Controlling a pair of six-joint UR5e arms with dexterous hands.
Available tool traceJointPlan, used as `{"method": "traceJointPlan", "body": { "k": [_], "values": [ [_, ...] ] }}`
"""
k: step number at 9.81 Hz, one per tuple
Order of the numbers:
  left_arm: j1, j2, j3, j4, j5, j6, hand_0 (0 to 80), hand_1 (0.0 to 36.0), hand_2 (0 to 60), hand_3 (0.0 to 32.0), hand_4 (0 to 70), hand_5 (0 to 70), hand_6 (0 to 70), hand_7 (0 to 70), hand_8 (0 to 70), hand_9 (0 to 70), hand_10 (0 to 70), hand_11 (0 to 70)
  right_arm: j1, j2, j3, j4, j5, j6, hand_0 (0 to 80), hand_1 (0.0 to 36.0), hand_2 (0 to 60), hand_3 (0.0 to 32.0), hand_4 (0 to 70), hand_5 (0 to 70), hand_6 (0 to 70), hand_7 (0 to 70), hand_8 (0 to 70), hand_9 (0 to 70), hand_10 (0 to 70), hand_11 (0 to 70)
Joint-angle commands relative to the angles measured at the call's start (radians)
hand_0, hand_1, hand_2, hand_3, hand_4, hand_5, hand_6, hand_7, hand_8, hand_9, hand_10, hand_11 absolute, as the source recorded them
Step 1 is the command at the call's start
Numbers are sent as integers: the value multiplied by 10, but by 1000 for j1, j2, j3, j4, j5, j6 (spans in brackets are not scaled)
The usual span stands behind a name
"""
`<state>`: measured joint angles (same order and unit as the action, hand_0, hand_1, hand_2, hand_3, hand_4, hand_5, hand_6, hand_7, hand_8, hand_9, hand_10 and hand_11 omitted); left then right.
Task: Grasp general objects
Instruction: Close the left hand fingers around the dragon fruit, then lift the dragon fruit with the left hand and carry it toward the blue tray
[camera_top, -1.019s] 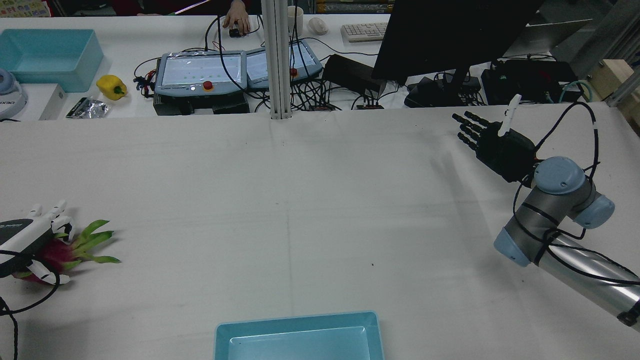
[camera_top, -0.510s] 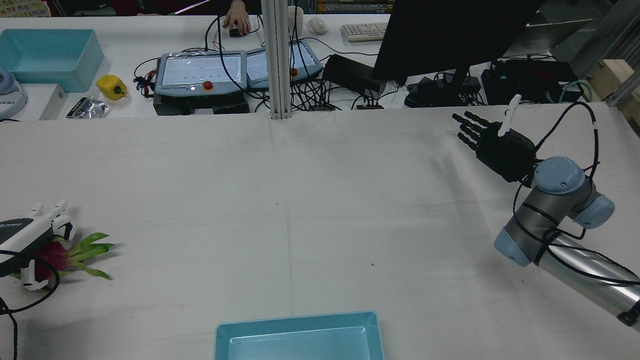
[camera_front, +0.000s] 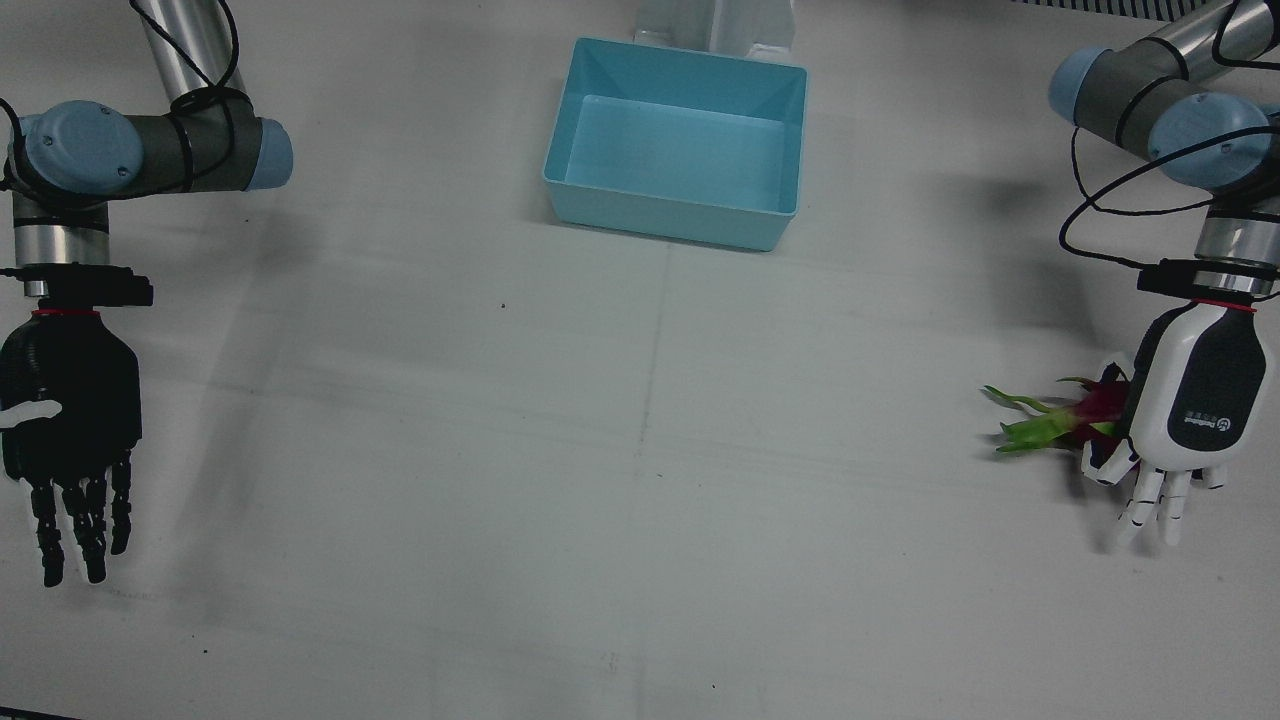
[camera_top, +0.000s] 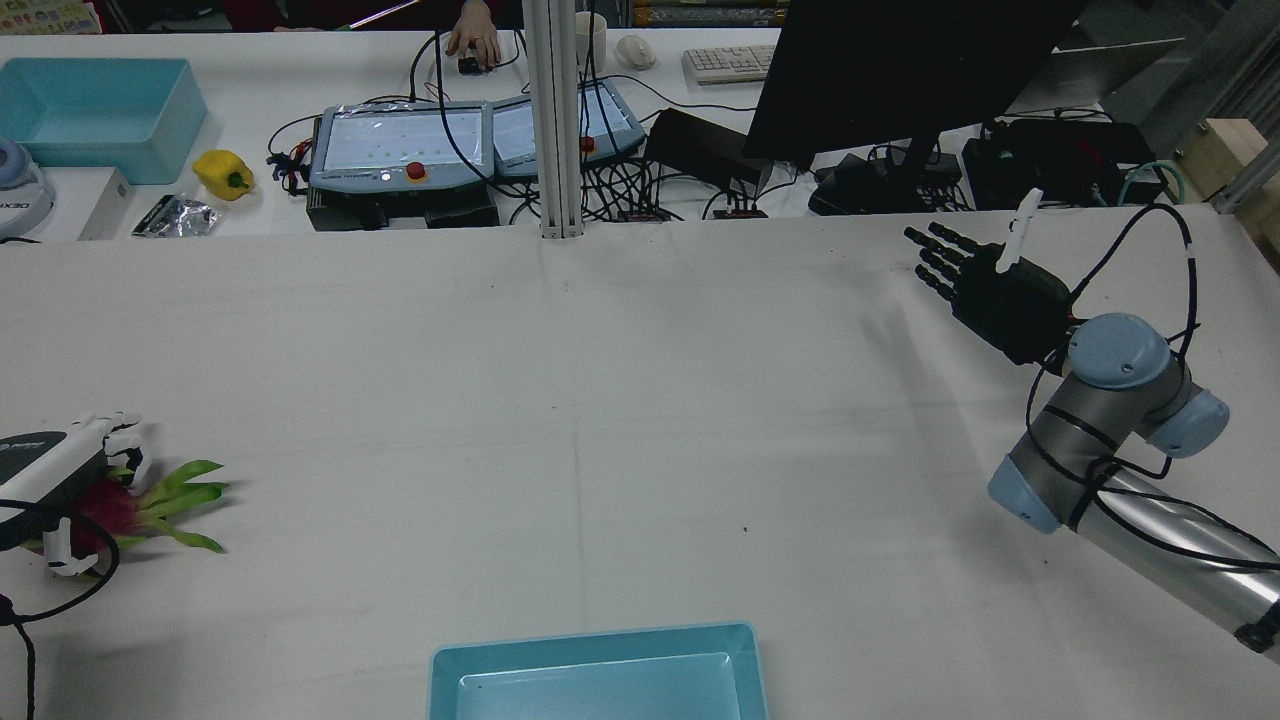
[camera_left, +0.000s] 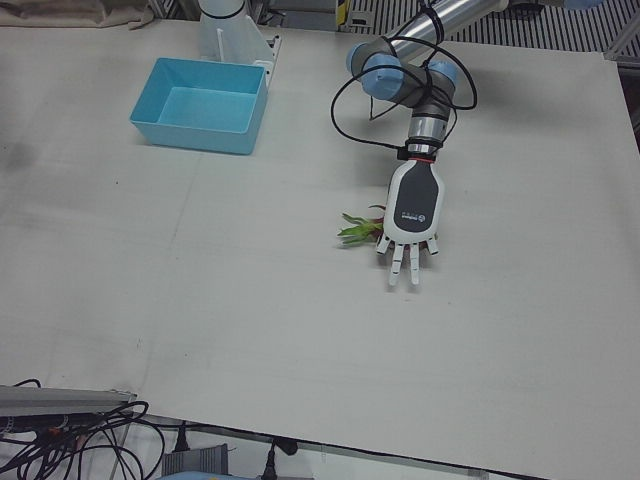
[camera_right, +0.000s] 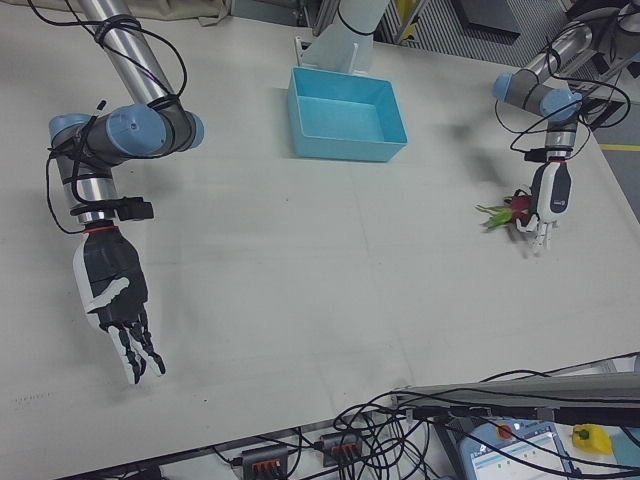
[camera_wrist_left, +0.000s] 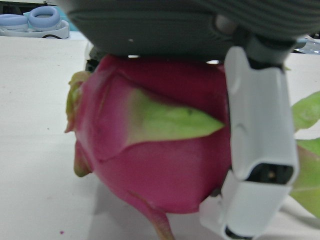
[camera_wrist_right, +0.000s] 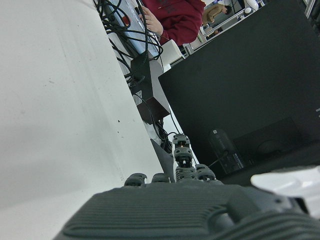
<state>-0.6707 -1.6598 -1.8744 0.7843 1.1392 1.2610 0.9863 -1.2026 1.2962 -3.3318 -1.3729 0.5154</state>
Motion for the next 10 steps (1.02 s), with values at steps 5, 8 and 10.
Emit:
{"method": "traceJointPlan", "body": {
  "k": [5,8,10],
  "values": [
    [-3,-14,-121,85,-29,-2,791,360,600,0,700,700,172,351,158,70,639,700,0,0,0,0,0,0,0,0,0,0,0,0,0,0,0,0,0,0],
    [-35,-138,-210,200,-22,-8,800,360,600,0,700,700,142,305,132,47,628,700,0,0,0,0,0,0,0,0,0,0,0,0,0,0,0,0,0,0],
    [-61,-249,-227,280,-12,-20,800,360,600,0,700,700,131,273,122,40,628,700,0,0,0,0,0,0,0,0,0,0,0,0,0,0,0,0,0,0]
  ]
}}
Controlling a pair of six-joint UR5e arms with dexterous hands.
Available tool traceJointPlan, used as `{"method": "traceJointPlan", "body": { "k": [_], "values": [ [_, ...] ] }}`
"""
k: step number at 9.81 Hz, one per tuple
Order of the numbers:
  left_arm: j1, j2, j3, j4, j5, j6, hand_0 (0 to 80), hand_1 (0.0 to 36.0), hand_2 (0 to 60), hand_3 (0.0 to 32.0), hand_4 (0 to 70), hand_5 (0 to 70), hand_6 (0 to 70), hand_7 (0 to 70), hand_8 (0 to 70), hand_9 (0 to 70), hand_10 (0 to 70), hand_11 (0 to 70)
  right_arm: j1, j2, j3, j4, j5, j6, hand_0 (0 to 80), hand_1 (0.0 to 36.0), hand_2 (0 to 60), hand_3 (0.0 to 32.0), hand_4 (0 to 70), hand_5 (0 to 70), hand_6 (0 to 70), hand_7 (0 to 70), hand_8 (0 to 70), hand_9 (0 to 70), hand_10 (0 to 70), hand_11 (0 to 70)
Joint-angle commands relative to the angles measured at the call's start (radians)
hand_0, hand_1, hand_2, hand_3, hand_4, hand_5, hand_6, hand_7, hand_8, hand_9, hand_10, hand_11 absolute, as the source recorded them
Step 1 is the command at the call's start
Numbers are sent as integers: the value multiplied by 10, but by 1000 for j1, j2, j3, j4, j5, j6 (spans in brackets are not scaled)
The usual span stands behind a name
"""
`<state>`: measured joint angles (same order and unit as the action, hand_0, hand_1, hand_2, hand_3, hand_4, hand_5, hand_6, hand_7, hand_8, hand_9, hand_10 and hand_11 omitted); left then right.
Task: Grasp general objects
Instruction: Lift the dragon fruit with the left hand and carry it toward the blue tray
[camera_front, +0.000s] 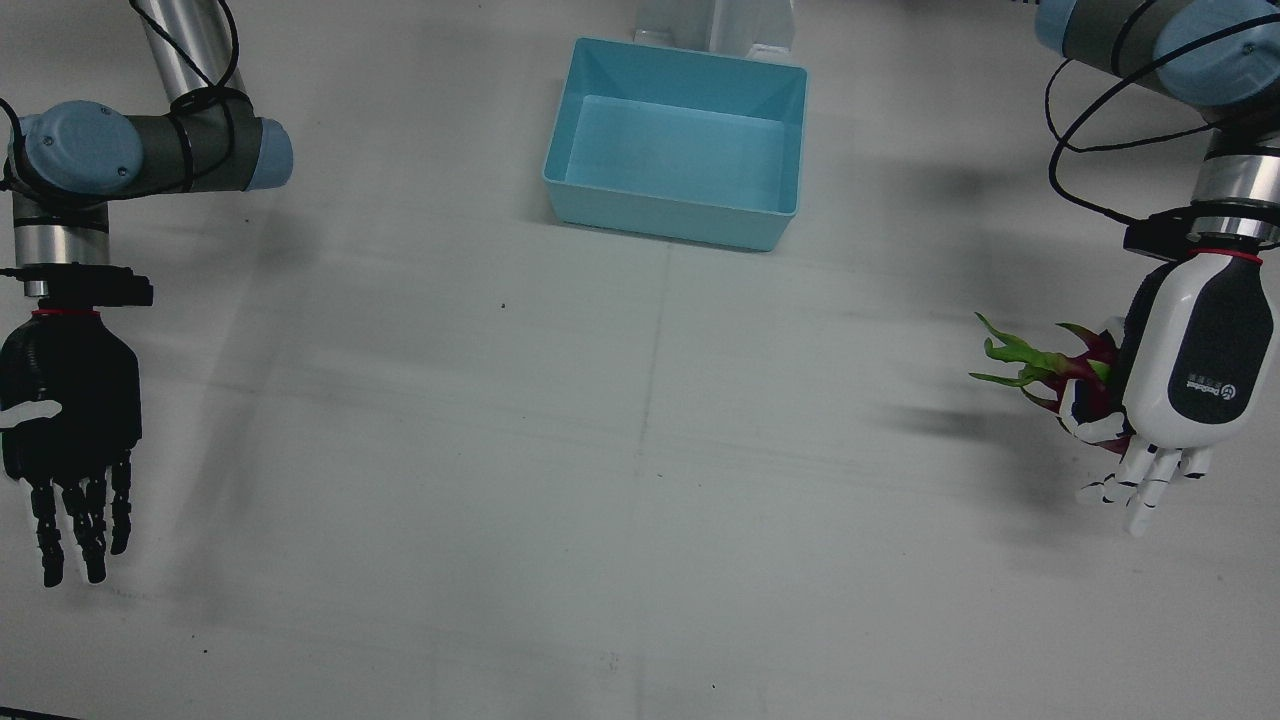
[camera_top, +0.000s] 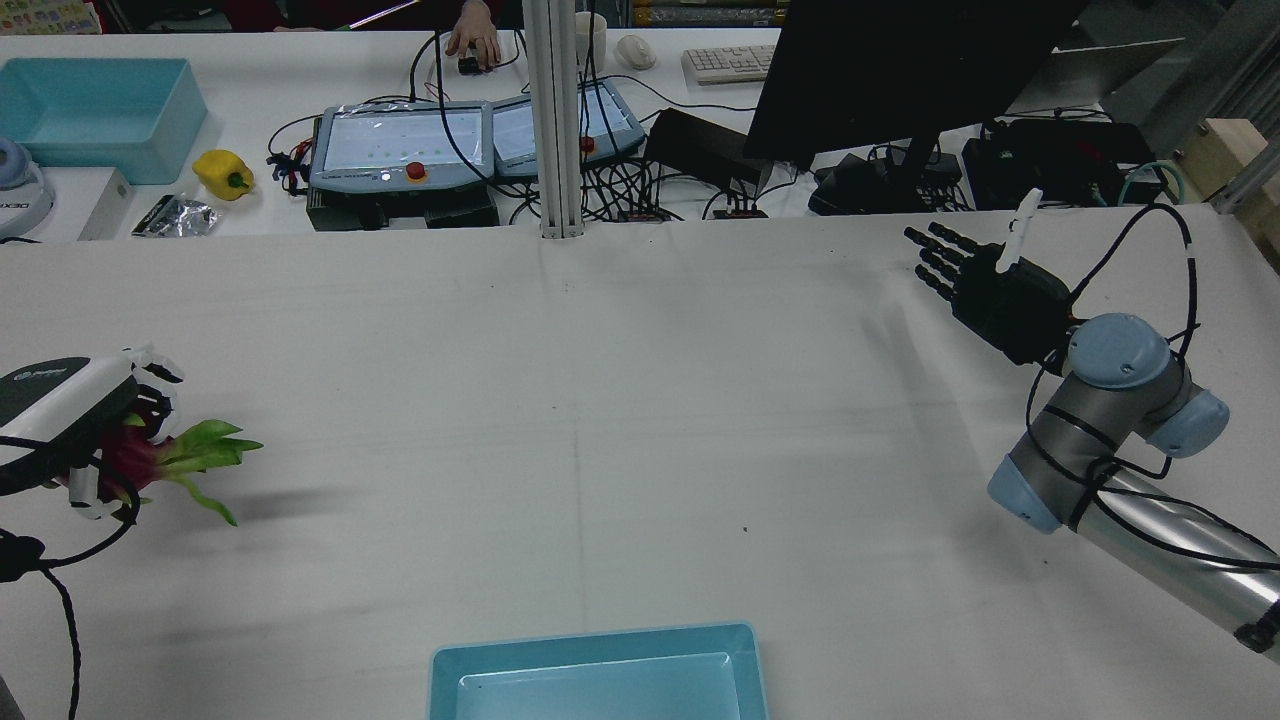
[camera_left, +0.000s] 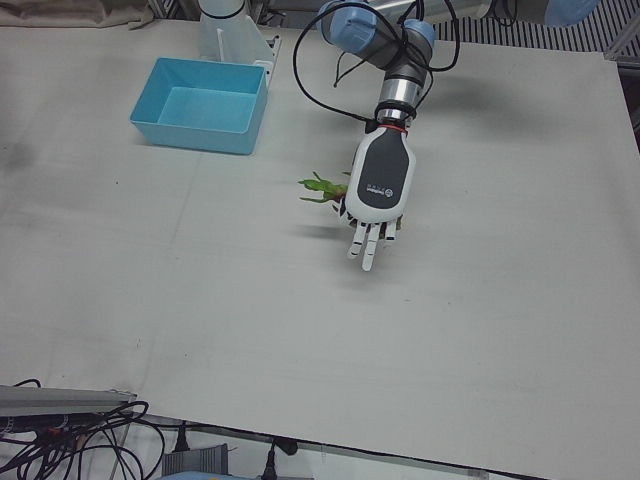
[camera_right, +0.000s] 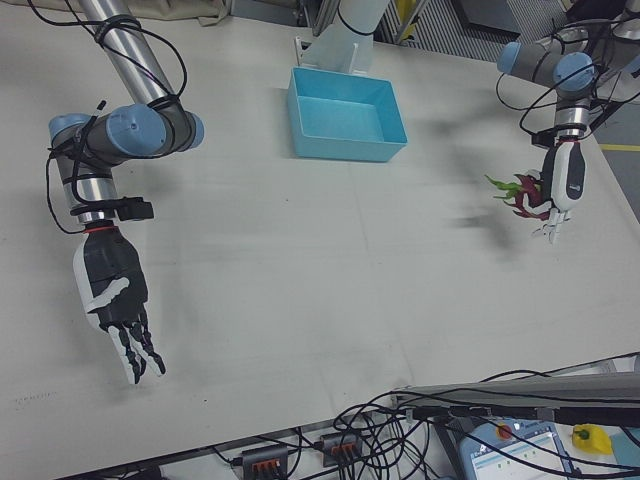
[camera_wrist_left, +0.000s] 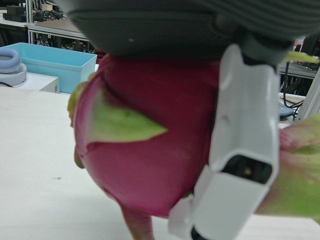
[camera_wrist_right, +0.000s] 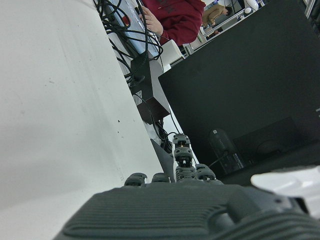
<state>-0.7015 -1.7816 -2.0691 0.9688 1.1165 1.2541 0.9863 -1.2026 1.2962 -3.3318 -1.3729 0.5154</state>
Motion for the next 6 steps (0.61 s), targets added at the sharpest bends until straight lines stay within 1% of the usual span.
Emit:
{"method": "traceJointPlan", "body": {
  "k": [1,2,3,4,5,6],
  "values": [
    [-26,-194,-34,135,16,-30,800,360,600,0,681,700,119,259,115,37,627,700,0,0,0,0,0,0,0,0,0,0,0,0,0,0,0,0,0,0],
    [-23,-249,-37,145,47,-31,800,360,600,0,674,700,107,247,113,35,625,700,0,0,0,0,0,0,0,0,0,0,0,0,0,0,0,0,0,0],
    [-24,-307,-37,134,101,-33,800,360,600,0,651,700,102,243,114,34,627,700,0,0,0,0,0,0,0,0,0,0,0,0,0,0,0,0,0,0],
    [-24,-349,-34,101,170,-33,800,360,600,0,626,700,95,233,112,32,632,700,0,0,0,0,0,0,0,0,0,0,0,0,0,0,0,0,0,0],
    [-29,-372,-37,84,196,-35,800,360,600,0,634,700,95,234,107,32,621,700,0,0,0,0,0,0,0,0,0,0,0,0,0,0,0,0,0,0],
    [-27,-368,-43,24,244,-45,800,360,600,0,616,700,81,214,103,28,624,700,0,0,0,0,0,0,0,0,0,0,0,0,0,0,0,0,0,0]
  ]
}}
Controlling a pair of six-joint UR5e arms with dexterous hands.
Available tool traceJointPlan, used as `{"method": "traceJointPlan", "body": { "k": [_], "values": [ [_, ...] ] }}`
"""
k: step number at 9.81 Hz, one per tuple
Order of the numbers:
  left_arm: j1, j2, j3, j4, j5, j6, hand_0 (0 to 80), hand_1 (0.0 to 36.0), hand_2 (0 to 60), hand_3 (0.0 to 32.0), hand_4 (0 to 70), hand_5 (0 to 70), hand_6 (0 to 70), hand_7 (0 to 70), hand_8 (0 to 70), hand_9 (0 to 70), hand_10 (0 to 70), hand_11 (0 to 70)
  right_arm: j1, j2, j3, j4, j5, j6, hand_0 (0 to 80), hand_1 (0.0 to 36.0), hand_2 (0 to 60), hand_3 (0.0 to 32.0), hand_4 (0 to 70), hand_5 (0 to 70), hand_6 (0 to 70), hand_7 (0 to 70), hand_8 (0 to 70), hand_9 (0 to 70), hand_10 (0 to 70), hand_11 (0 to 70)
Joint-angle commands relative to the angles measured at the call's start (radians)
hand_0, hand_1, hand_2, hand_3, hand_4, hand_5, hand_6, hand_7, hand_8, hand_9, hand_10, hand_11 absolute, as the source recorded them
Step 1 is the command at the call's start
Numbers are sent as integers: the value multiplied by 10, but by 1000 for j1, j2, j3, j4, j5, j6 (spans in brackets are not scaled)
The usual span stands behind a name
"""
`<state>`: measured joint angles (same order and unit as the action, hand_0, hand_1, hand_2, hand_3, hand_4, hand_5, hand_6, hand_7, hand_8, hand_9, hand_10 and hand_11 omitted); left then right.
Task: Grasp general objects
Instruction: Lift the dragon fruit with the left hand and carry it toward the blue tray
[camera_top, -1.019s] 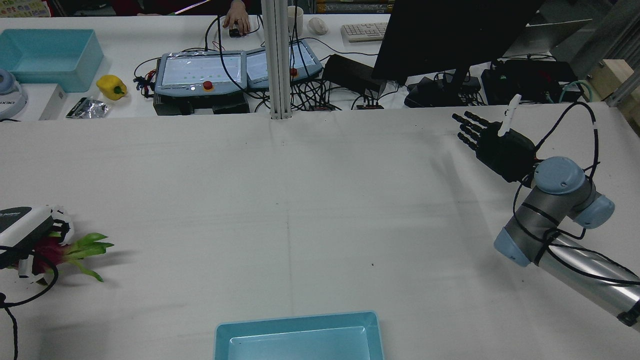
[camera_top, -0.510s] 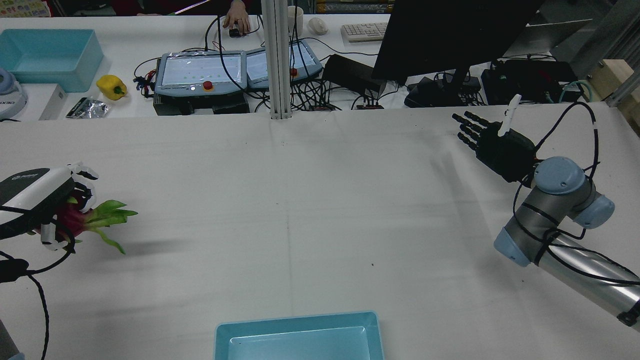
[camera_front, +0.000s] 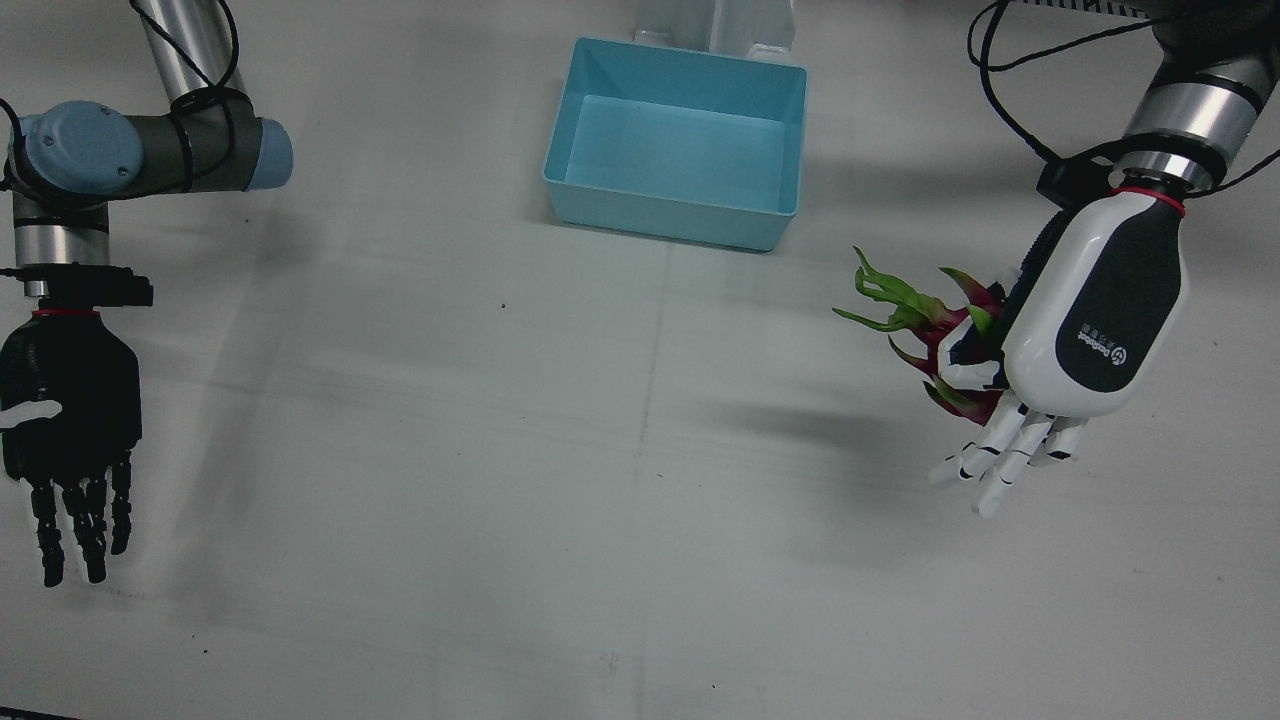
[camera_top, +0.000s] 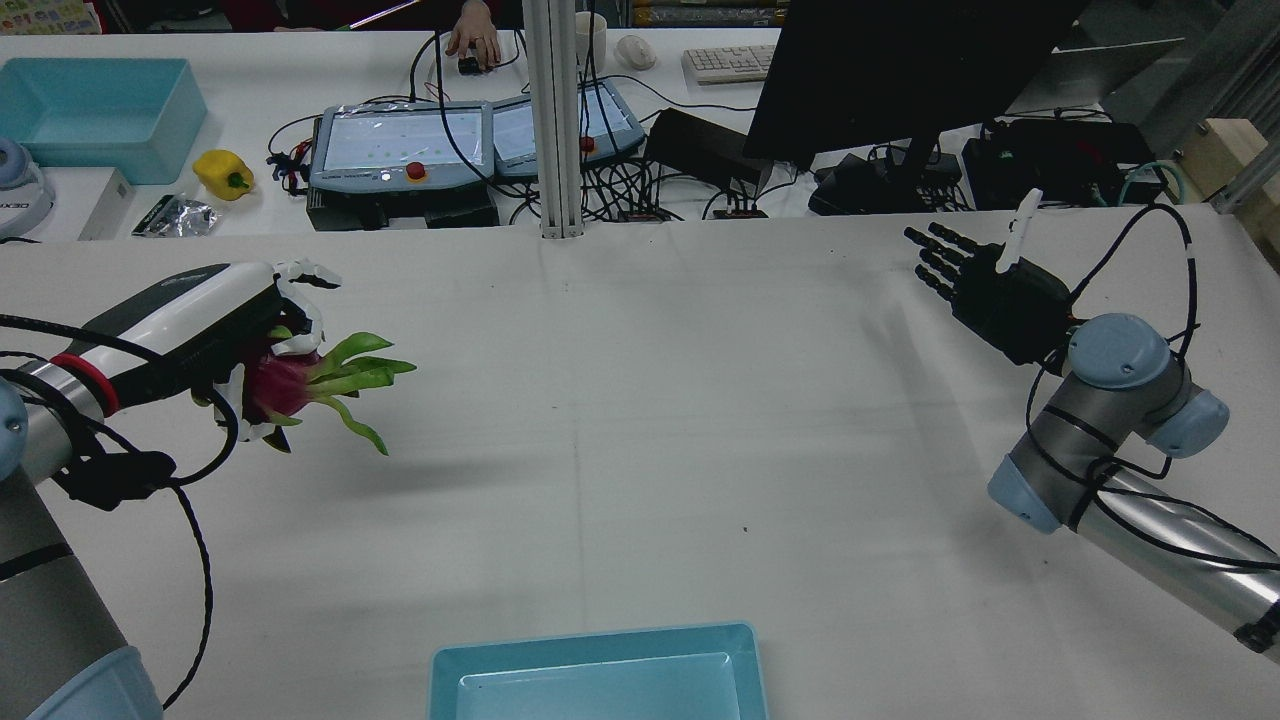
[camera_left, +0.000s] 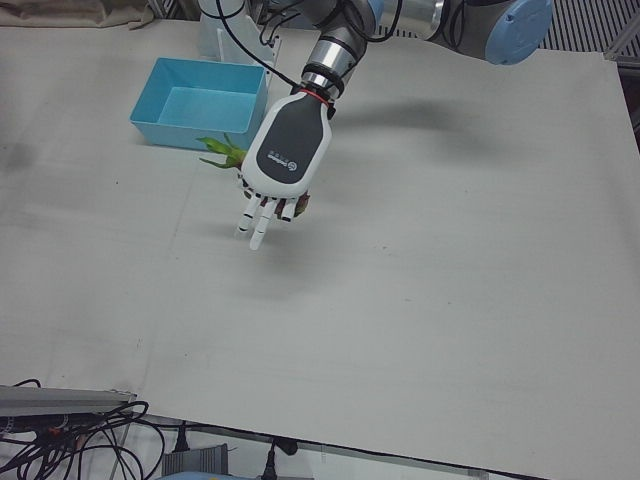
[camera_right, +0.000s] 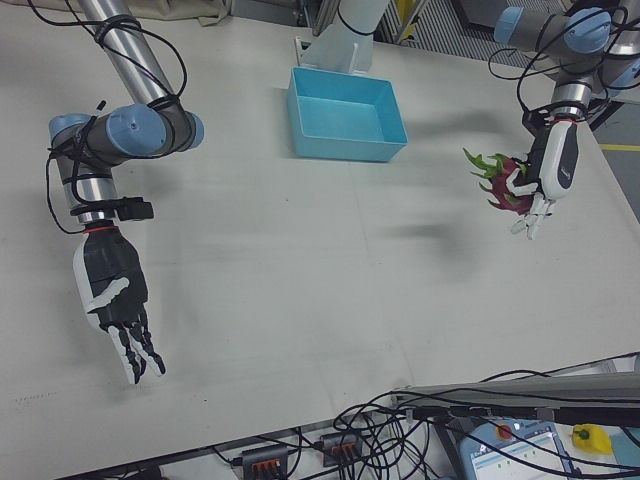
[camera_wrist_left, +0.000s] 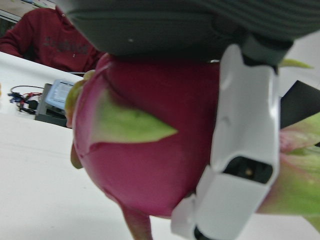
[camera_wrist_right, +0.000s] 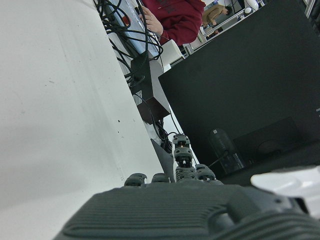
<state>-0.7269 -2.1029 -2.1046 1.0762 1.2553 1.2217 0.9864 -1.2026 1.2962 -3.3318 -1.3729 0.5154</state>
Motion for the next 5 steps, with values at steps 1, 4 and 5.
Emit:
{"method": "traceJointPlan", "body": {
  "k": [1,4,5],
  "values": [
    [0,-39,11,-184,224,-42,800,360,600,0,619,700,68,199,101,25,604,700,0,0,0,0,0,0,0,0,0,0,0,0,0,0,0,0,0,0],
    [4,-39,12,-328,322,-160,800,360,600,0,695,700,82,225,116,31,609,700,0,0,0,0,0,0,0,0,0,0,0,0,0,0,0,0,0,0],
    [1,-40,11,-361,381,-191,800,360,600,0,697,700,80,234,113,32,603,700,0,0,0,0,0,0,0,0,0,0,0,0,0,0,0,0,0,0]
  ]
}}
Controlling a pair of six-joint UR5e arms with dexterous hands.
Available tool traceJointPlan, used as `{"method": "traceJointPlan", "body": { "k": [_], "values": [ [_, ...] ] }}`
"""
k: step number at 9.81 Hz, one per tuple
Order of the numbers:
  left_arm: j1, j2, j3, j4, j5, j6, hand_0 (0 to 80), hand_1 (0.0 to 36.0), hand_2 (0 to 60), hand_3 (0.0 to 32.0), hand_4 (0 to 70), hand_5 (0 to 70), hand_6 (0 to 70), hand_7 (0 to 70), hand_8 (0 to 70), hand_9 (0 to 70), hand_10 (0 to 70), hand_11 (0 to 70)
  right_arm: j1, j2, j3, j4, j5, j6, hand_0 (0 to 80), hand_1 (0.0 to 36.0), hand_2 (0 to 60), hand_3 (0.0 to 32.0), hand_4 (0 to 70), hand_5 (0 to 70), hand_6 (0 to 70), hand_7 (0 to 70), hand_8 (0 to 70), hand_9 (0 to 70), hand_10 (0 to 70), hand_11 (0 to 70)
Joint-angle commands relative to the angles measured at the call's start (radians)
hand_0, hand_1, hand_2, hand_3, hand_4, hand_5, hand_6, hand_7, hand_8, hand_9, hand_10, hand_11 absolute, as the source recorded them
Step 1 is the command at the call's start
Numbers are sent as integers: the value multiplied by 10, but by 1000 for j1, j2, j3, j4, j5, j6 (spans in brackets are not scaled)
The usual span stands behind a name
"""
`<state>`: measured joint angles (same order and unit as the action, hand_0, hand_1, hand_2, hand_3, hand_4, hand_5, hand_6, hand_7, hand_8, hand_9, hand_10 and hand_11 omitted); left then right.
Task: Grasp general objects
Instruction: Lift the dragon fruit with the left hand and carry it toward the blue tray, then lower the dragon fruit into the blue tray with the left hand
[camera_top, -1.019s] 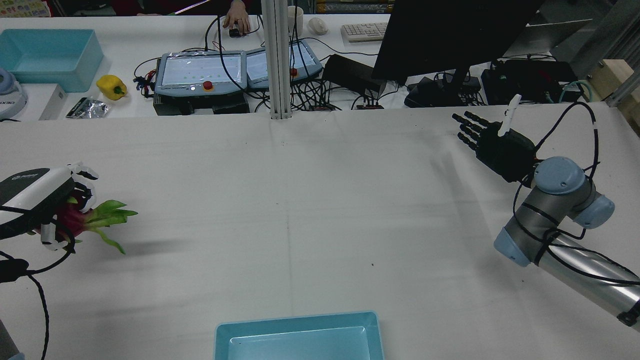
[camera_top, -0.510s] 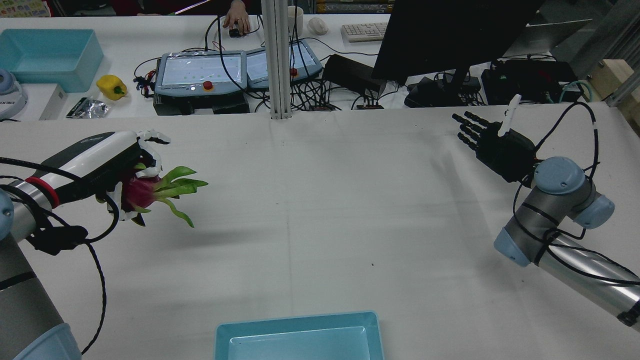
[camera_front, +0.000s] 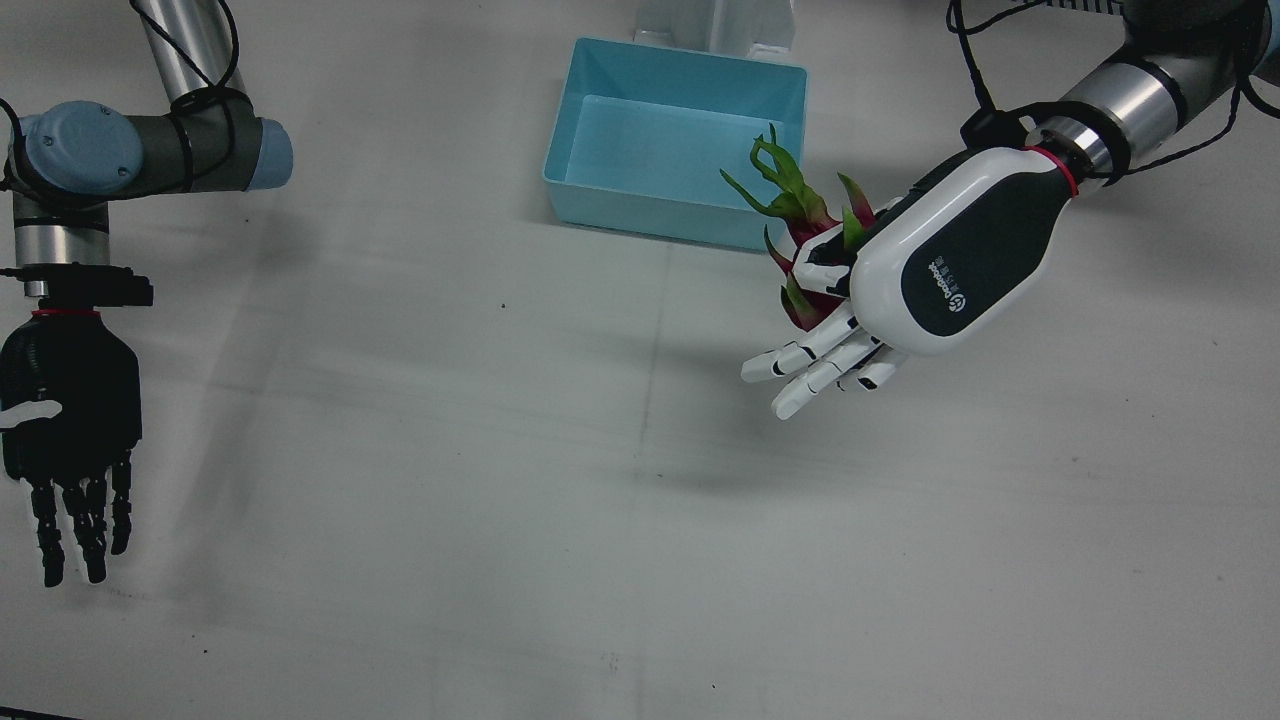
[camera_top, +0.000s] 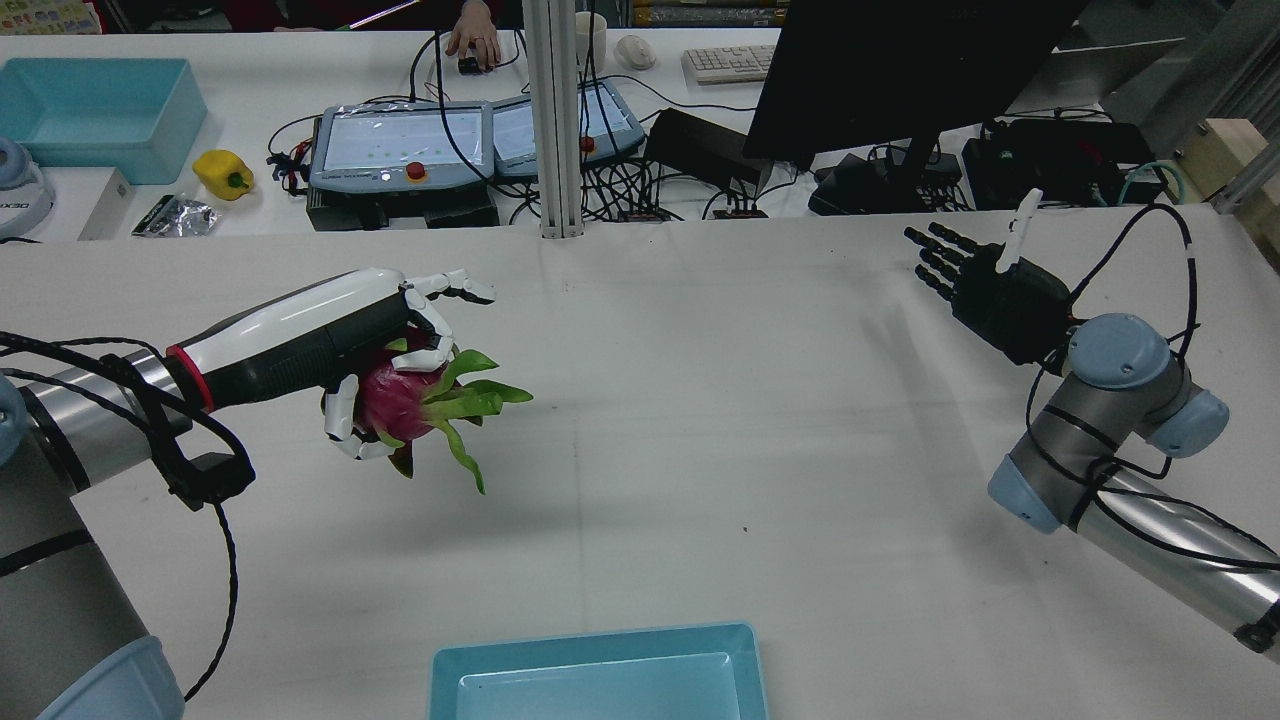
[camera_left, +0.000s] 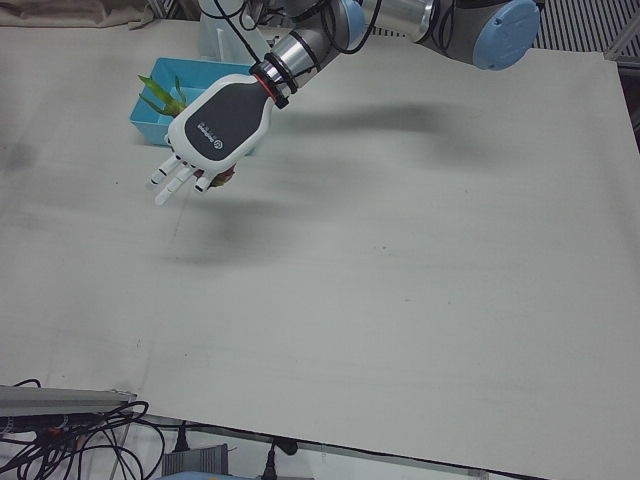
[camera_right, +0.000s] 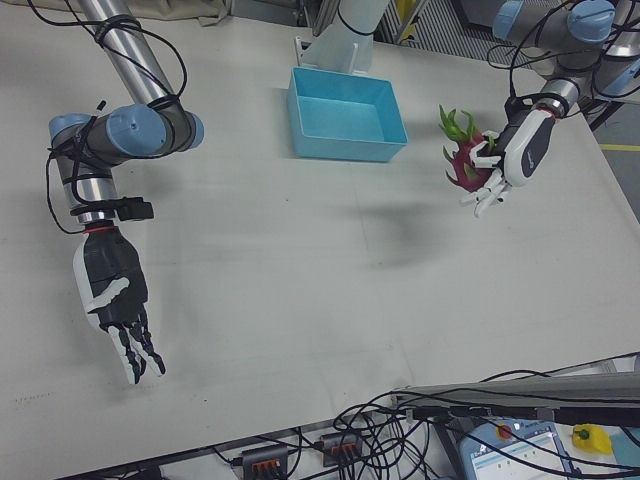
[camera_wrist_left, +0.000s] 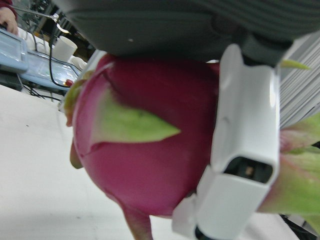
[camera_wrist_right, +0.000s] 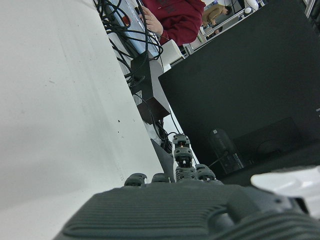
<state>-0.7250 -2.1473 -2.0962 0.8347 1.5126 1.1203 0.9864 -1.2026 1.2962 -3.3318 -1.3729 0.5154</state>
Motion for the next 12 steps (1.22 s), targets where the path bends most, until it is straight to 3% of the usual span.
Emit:
{"method": "traceJointPlan", "body": {
  "k": [1,4,7,8,10,11,12],
  "values": [
    [5,3,-2,-126,130,-126,800,360,600,0,699,700,83,244,112,34,594,700,0,0,0,0,0,0,0,0,0,0,0,0,0,0,0,0,0,0],
    [57,4,-7,-184,199,-184,800,360,600,0,667,700,85,262,114,38,585,700,0,0,0,0,0,0,0,0,0,0,0,0,0,0,0,0,0,0],
    [227,1,-13,-204,186,-183,800,360,600,0,662,700,70,291,91,44,526,700,0,0,0,0,0,0,0,0,0,0,0,0,0,0,0,0,0,0],
    [261,-2,-13,-203,182,-177,800,360,600,0,682,700,99,338,112,53,538,700,0,0,0,0,0,0,0,0,0,0,0,0,0,0,0,0,0,0],
    [268,-2,-11,-197,184,-177,800,360,600,0,686,700,194,570,187,160,550,700,0,0,0,0,0,0,0,0,0,0,0,0,0,0,0,0,0,0],
    [269,-2,-11,-190,184,-175,800,360,600,0,653,700,261,700,241,256,566,700,0,0,0,0,0,0,0,0,0,0,0,0,0,0,0,0,0,0],
    [269,3,-13,-187,187,-175,800,360,600,0,677,700,318,700,292,332,590,700,0,0,0,0,0,0,0,0,0,0,0,0,0,0,0,0,0,0]
  ]
}}
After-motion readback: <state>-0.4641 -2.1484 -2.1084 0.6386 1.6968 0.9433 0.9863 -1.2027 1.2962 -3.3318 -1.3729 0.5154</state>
